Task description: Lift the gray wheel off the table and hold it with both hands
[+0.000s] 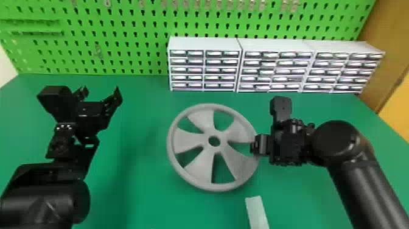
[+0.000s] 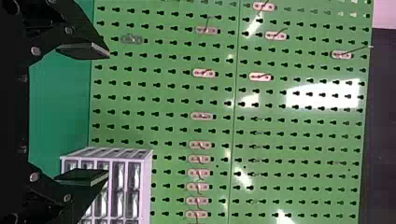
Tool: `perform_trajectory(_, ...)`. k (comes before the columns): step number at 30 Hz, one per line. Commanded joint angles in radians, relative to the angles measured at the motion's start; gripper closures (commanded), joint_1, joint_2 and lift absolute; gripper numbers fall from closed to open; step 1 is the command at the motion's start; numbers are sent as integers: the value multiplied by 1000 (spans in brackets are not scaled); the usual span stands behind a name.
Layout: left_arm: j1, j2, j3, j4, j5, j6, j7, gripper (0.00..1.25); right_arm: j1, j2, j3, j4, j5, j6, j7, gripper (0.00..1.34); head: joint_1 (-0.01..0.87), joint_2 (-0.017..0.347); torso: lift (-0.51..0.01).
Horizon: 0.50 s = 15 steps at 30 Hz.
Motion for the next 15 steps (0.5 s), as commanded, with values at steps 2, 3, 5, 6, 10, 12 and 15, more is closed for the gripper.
perform_trajectory(2, -1, 0, 1, 0, 2, 0, 0, 360, 24, 16, 9, -26, 225, -119, 188, 1210, 711, 15, -98)
perform_trajectory(3, -1, 0, 1, 0, 2, 0, 0, 360, 26, 24, 3, -28, 248, -125, 205, 1210, 711, 15, -98)
perform_trajectory(5, -1, 0, 3, -3, 2, 0, 0, 360, 30, 39, -6, -31, 332, -143, 280, 1210, 711, 15, -98)
perform_trajectory(6, -1, 0, 3, -3, 2, 0, 0, 360, 32, 47, -8, -33, 358, -153, 295, 1210, 711, 15, -98)
perform_trajectory(10, -1, 0, 5, -6, 2, 0, 0, 360, 46, 70, -11, -36, 467, -245, 384, 1210, 711, 15, -98)
perform_trajectory(12, -1, 0, 5, -6, 2, 0, 0, 360, 50, 79, -11, -36, 511, -280, 415, 1210, 711, 15, -98)
perform_trajectory(15, -1, 0, 5, -8, 2, 0, 0, 360, 63, 90, -3, -36, 551, -358, 421, 1210, 711, 15, -98)
